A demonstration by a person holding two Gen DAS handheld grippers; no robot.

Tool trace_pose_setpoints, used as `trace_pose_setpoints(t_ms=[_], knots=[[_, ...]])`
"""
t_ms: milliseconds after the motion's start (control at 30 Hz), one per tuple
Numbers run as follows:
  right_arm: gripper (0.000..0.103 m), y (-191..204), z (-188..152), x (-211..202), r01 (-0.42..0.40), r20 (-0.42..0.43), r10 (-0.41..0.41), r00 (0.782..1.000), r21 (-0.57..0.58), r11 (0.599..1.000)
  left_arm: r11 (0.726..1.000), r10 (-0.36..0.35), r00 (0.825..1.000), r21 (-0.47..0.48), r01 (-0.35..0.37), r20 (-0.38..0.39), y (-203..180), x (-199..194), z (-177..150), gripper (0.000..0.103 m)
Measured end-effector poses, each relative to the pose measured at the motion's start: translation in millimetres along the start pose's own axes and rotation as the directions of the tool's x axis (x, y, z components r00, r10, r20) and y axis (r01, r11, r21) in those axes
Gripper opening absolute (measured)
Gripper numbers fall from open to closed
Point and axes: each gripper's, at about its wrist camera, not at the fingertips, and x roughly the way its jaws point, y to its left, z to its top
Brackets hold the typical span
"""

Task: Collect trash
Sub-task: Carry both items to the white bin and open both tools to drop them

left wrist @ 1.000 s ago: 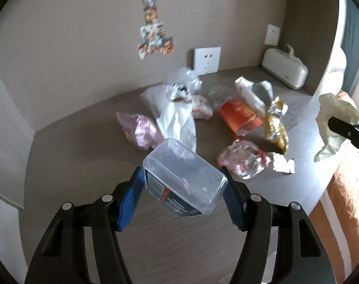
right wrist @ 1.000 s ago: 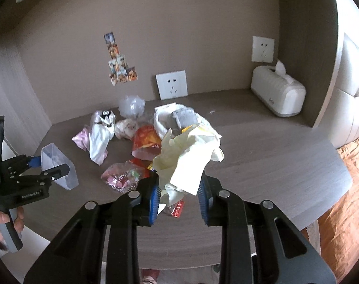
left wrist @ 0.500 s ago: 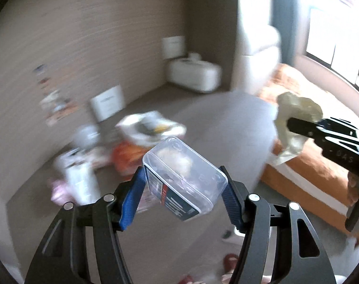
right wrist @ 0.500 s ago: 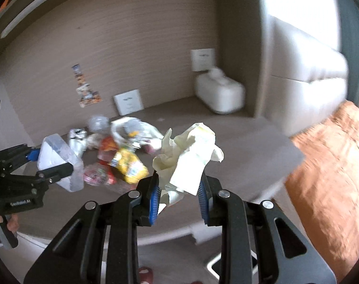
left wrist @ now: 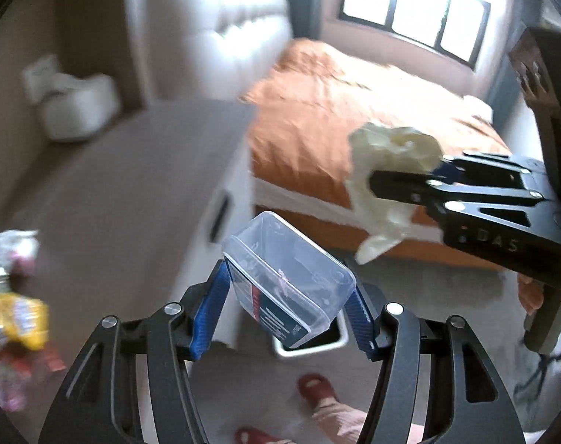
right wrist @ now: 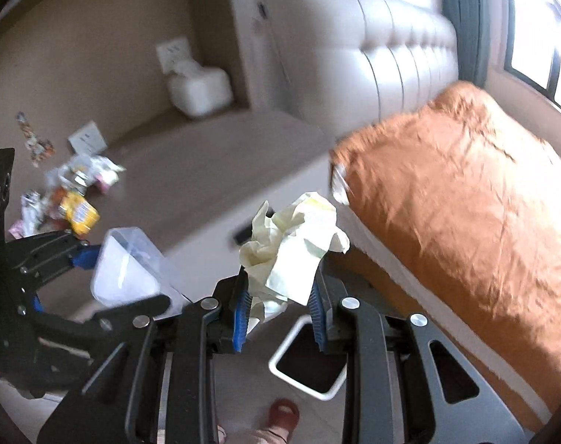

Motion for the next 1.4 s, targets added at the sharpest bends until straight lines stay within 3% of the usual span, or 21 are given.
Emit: trace_pose_setpoints(t_ms=[167, 367, 600, 633, 667, 700, 733, 800, 900, 1033, 1400], knots=[[0.029, -42.4, -36.5, 64.4, -0.016, -0.086, 0.019, 0.996, 0.035, 0.999, 0.996, -0.086, 0.992, 0.026, 0.089, -0.09, -27.3, 89.8, -25.0, 0.059], [0.029, -79.6, -98.6, 161.1, -0.043, -0.161, 0.051, 0.986, 0.053, 0.998, 0.989, -0.131, 0.979, 0.046, 0.14, -0.158, -35.1, 210.3, -68.0, 0.058], [0.031, -104.3, -182.5, 276.9, -0.083, -0.226, 0.092, 0.97, 0.049, 0.995, 0.99, -0.118, 0.971, 0.046, 0.13, -0.208, -32.6, 332.4, -135.0, 0.059], [0.034, -105.1, -192.7, 289.2, -0.087, -0.235, 0.094, 0.967, 0.041, 0.995, 0.99, -0.114, 0.969, 0.051, 0.128, -0.218, -34.0, 344.0, -143.4, 0.062], [0.06, -105.9, -199.9, 298.2, -0.09, -0.243, 0.096, 0.965, 0.036, 0.995, 0.989, -0.12, 0.963, 0.05, 0.136, -0.24, -33.3, 362.7, -155.1, 0.071], [0.101, -107.1, -211.3, 311.1, -0.104, -0.256, 0.108, 0.961, 0.032, 0.994, 0.989, -0.123, 0.96, 0.049, 0.14, -0.25, -31.8, 374.6, -157.4, 0.099], [0.096, -107.8, -217.2, 315.7, -0.11, -0.242, 0.115, 0.963, 0.033, 0.993, 0.99, -0.113, 0.963, 0.053, 0.129, -0.245, -31.0, 383.1, -164.5, 0.098], [0.099, -111.2, -230.1, 326.3, -0.108, -0.25, 0.112, 0.962, 0.027, 0.994, 0.991, -0.082, 0.964, 0.079, 0.105, -0.254, -31.4, 393.2, -174.7, 0.098], [0.099, -113.3, -233.8, 326.4, -0.076, -0.252, 0.077, 0.965, 0.016, 0.997, 0.991, -0.052, 0.965, 0.103, 0.081, -0.256, -32.3, 397.8, -182.7, 0.098], [0.099, -117.6, -216.0, 303.2, -0.061, -0.236, 0.068, 0.969, 0.036, 0.998, 0.993, -0.05, 0.969, 0.094, 0.075, -0.241, -27.6, 367.8, -170.7, 0.098], [0.099, -90.7, -97.0, 155.4, -0.019, -0.08, 0.021, 0.997, 0.029, 0.999, 0.996, -0.046, 0.996, 0.07, 0.051, -0.072, -33.6, 203.0, -61.4, 0.098]])
